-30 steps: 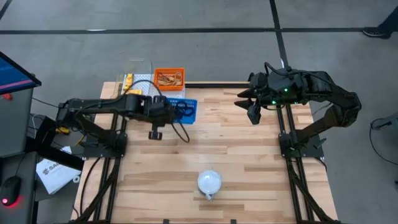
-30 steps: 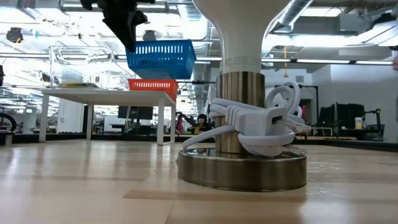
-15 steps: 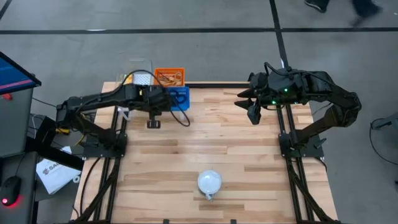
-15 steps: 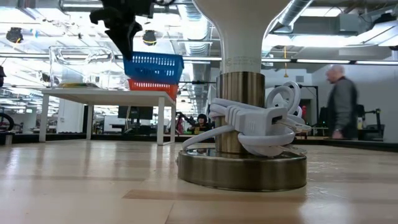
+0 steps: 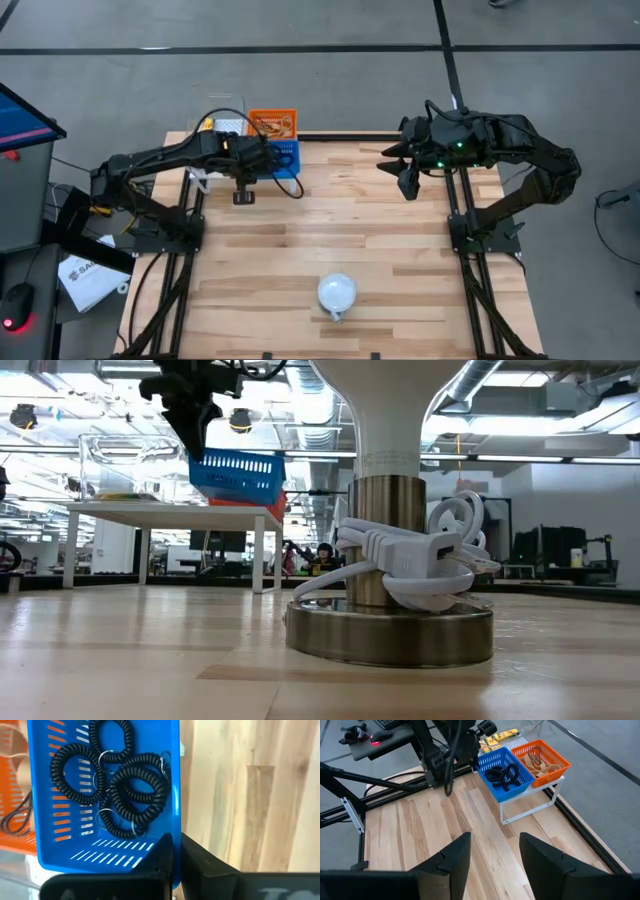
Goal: Pick & Place Office Desk Supplies
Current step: Put the blue basket with filled spring keychains on the shelf
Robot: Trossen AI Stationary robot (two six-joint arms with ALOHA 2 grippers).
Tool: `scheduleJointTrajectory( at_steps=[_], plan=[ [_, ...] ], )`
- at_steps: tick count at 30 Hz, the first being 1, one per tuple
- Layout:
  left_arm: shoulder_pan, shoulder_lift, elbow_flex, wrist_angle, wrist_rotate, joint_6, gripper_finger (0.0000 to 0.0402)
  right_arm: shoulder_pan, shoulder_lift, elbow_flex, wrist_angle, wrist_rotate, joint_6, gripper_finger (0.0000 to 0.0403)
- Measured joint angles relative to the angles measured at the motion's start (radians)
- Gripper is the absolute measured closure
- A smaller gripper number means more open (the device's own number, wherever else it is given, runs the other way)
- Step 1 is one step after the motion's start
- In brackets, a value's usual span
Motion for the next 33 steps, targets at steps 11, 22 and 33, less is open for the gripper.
scheduleJointTrajectory(
  at_steps=[11,22,33],
  plan=[
    [0.027,-0.001,-0.034,-0.006,0.027,0.009,0.0399,0.004,0.000,0.000,0.000,0.000,0.001,0.0237],
    [0.030,-0.006,-0.080,0.022,-0.004,-0.026,0.0398,0.005,0.000,0.000,0.001,0.000,0.002,0.0237],
    [0.036,-0.018,-0.081,0.020,-0.074,-0.053,0.0373,0.005,0.000,0.000,0.001,-0.001,0.003,0.0237]
  ],
)
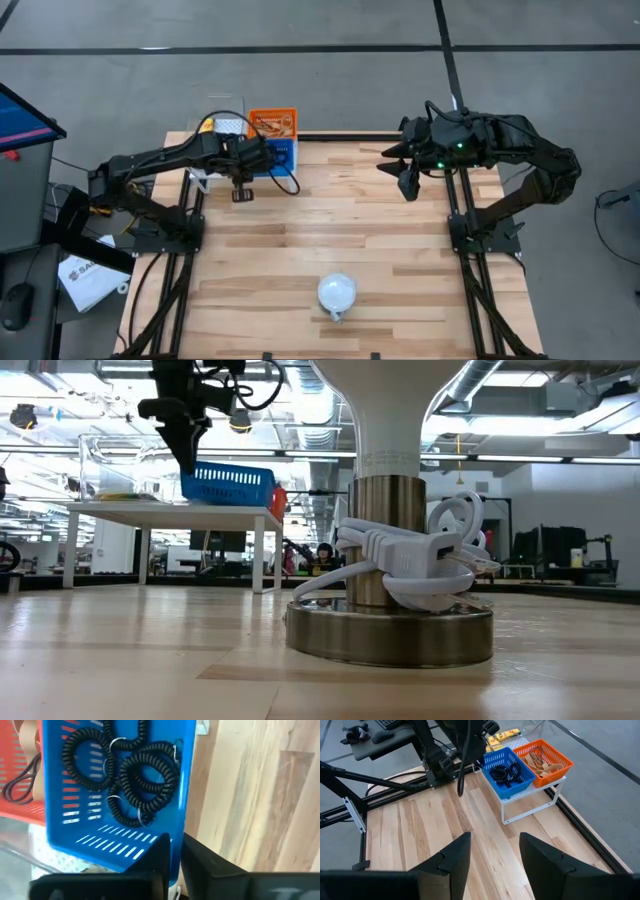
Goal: Pick & Place Office Desk Supplies
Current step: Put the blue basket with filled spring keychains on the shelf, then return to Home Position
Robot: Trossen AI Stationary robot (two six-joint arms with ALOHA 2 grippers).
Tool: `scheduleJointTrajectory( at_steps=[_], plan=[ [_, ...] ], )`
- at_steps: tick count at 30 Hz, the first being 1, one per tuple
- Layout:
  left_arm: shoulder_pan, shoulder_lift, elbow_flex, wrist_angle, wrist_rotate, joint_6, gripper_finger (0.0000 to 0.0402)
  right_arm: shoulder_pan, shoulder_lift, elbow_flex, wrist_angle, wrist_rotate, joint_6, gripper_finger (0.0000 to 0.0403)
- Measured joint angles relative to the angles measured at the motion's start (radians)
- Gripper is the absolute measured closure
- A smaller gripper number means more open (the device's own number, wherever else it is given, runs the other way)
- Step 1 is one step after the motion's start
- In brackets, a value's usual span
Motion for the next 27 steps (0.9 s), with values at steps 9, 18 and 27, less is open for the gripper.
scheduleJointTrajectory(
  at_steps=[9,18,27],
  plan=[
    [-0.004,-0.099,0.000,0.014,-0.012,0.000,0.0327,0.000,0.000,0.000,0.000,0.000,-0.001,0.0237],
    [-0.078,-0.218,0.000,0.206,0.031,-0.081,0.0316,0.000,0.000,0.000,0.023,0.000,-0.018,0.0237],
    [-0.122,-0.400,-0.004,0.347,0.274,-0.341,0.0327,-0.003,0.000,0.000,0.025,0.008,-0.022,0.0237]
  ],
)
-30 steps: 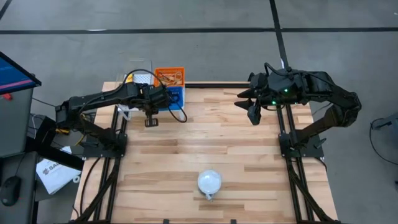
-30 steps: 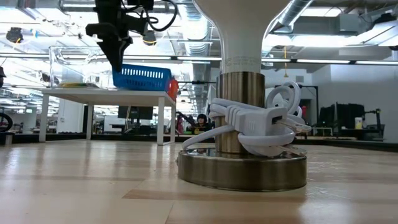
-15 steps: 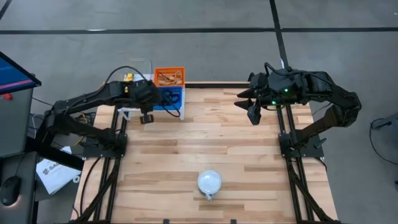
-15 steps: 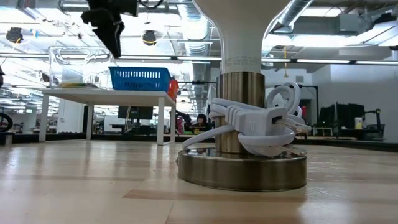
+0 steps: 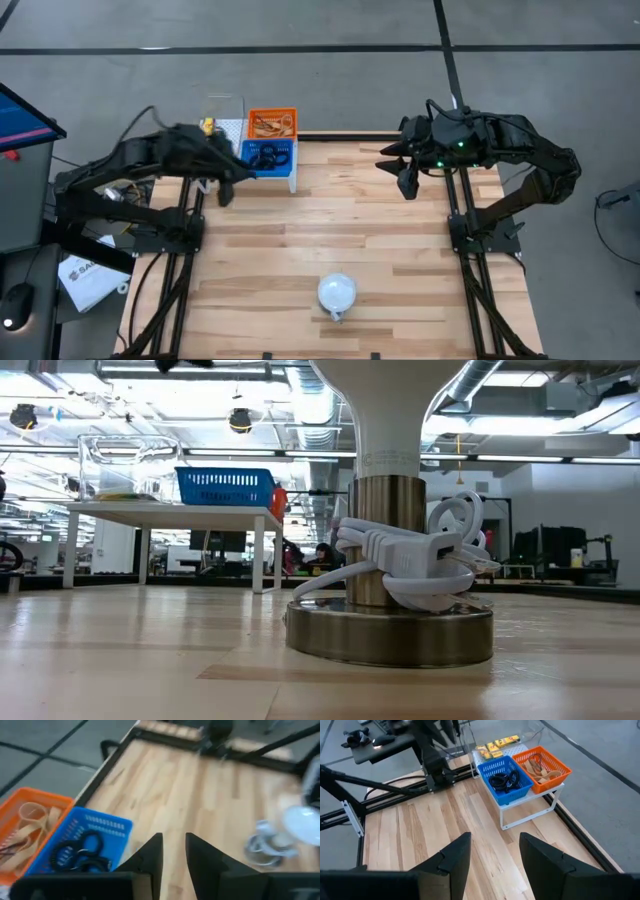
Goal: Pick & Place Office Desk Supplies
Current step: Return to Home Position
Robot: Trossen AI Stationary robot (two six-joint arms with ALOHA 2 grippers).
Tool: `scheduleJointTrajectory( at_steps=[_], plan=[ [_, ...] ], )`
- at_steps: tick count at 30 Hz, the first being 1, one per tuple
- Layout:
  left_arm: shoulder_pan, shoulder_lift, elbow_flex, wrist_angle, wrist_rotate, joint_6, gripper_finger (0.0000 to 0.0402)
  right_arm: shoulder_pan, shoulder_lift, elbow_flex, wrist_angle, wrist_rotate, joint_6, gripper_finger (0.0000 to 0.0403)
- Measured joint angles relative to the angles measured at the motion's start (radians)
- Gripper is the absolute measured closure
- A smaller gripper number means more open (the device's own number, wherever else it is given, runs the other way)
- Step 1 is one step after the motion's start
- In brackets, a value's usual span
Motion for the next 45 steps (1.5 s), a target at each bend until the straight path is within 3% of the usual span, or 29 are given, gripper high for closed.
scheduleJointTrajectory(
  at_steps=[4,9,17,23,31,41,45],
  plan=[
    [0.000,-0.101,-0.070,0.033,0.102,-0.029,0.0346,0.002,0.000,0.000,0.022,0.034,-0.003,0.0237],
    [0.000,-0.273,-0.309,0.254,0.163,-0.099,0.0369,0.001,0.000,0.000,0.069,0.045,-0.002,0.0237],
    [0.001,-0.552,-0.751,0.562,0.168,-0.136,0.0398,0.001,0.000,0.000,0.167,0.048,0.018,0.0237],
    [0.001,-0.728,-0.987,0.750,0.183,-0.162,0.0400,0.011,0.001,0.000,0.248,0.048,0.017,0.0237],
    [0.001,-0.840,-1.134,0.806,0.196,-0.157,0.0401,0.016,0.039,-0.001,0.359,0.045,0.006,0.0237],
    [0.001,-0.854,-1.219,0.870,0.203,-0.153,0.0401,0.016,0.101,0.002,0.428,0.044,0.022,0.0237],
    [0.001,-0.854,-1.270,0.977,0.195,-0.148,0.0401,0.016,0.104,-0.002,0.433,0.044,0.029,0.0237]
  ],
)
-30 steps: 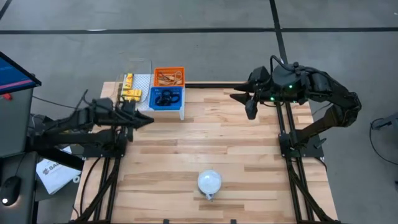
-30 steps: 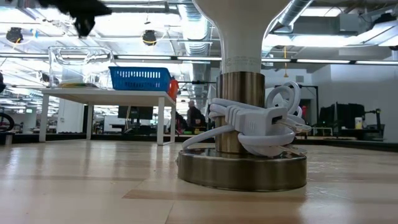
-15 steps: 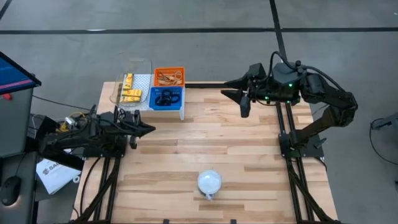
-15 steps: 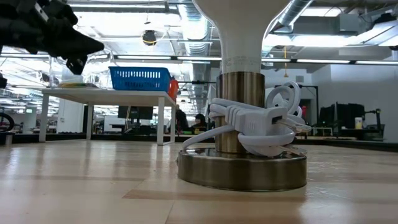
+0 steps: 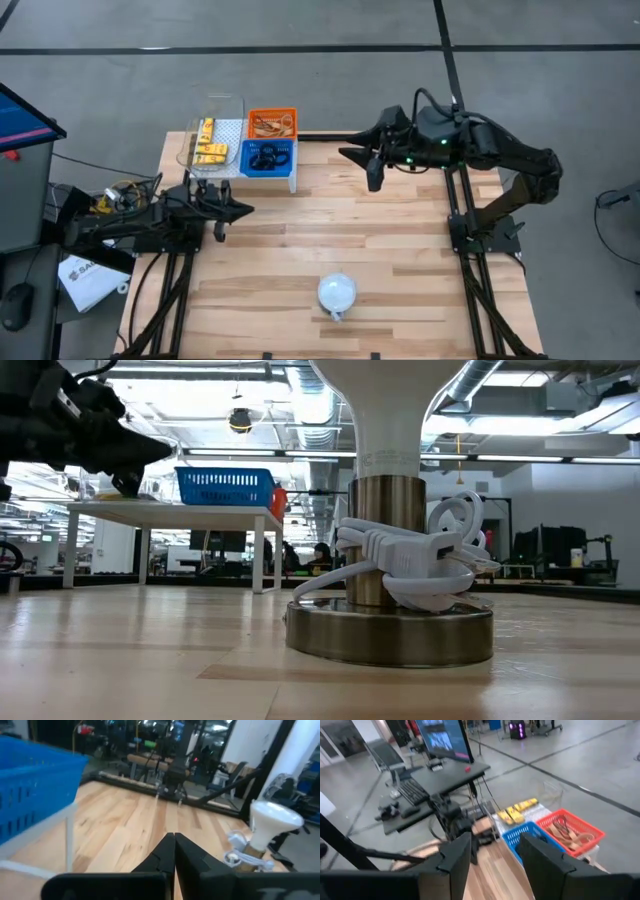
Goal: Pick & Place Office Desk Supplies
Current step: Return to Home Position
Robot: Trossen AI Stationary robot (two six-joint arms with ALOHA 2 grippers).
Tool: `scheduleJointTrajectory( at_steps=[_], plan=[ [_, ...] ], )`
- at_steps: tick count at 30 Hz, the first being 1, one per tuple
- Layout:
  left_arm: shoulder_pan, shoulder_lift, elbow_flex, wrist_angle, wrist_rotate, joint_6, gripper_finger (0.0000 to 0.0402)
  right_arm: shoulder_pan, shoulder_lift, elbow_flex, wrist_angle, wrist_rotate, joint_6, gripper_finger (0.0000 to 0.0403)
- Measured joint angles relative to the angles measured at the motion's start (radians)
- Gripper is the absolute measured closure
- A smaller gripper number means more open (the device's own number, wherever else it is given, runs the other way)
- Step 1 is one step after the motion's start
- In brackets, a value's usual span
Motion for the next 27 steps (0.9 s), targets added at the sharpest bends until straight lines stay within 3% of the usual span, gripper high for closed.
scheduleJointTrajectory(
  at_steps=[15,21,27],
  plan=[
    [-0.001,0.022,0.001,-0.045,-0.071,0.022,0.0401,0.039,-0.003,0.003,0.042,-0.004,-0.041,0.0237],
    [-0.001,0.034,0.001,-0.045,-0.071,0.020,0.0401,0.032,-0.083,0.002,-0.190,-0.003,-0.052,0.0237],
    [-0.001,0.049,0.000,-0.025,-0.064,0.018,0.0401,0.006,-0.197,0.002,-0.298,0.000,-0.116,0.0237]
  ],
)
